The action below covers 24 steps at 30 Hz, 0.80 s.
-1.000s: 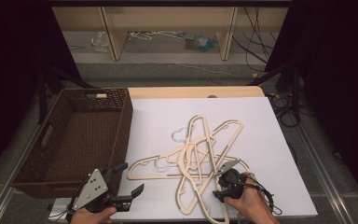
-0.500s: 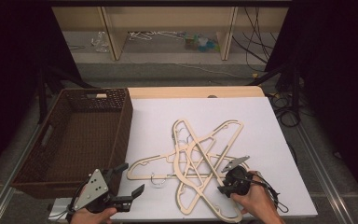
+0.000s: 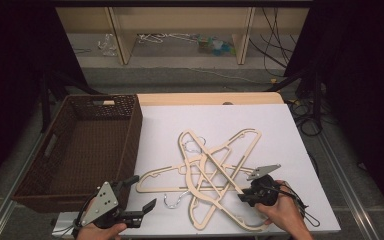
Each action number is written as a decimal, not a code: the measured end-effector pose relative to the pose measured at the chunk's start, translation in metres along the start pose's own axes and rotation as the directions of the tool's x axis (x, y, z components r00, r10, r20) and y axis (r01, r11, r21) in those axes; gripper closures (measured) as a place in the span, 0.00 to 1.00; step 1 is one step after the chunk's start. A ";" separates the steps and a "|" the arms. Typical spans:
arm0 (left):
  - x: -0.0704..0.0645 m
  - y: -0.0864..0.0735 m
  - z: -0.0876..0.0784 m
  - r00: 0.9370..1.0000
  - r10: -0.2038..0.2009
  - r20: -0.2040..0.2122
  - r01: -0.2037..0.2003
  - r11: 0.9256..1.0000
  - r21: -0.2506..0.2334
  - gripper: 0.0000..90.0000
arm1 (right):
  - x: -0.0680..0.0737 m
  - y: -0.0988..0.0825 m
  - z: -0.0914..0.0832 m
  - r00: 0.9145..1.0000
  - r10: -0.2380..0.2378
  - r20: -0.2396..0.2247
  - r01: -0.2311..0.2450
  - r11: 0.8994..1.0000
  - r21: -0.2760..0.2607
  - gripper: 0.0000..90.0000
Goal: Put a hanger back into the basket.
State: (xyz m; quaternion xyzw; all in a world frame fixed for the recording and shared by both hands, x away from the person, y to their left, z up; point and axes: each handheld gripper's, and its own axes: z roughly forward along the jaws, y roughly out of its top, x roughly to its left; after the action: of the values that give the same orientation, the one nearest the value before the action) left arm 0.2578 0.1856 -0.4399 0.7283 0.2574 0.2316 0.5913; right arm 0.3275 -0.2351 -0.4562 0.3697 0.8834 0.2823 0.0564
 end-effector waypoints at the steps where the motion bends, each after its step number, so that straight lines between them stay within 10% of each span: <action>1: 0.000 0.000 0.001 1.000 0.007 0.004 -0.007 1.000 -0.001 0.18 | -0.002 -0.001 -0.002 1.000 0.002 -0.003 -0.002 1.000 -0.008 0.85; 14: -0.012 0.001 0.031 0.993 0.069 0.096 -0.077 0.993 0.084 0.19 | -0.010 -0.005 -0.016 1.000 -0.008 -0.019 0.007 0.999 -0.051 0.89; 24: -0.016 -0.006 0.077 0.978 0.140 0.156 -0.169 0.966 0.193 0.22 | -0.017 -0.007 -0.028 0.996 0.022 -0.082 -0.027 0.997 -0.067 0.89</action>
State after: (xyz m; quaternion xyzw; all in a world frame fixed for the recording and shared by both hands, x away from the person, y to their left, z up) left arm 0.2947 0.1191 -0.4614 0.8179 0.1797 0.1970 0.5098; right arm 0.3274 -0.2637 -0.4383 0.3666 0.8702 0.3278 0.0298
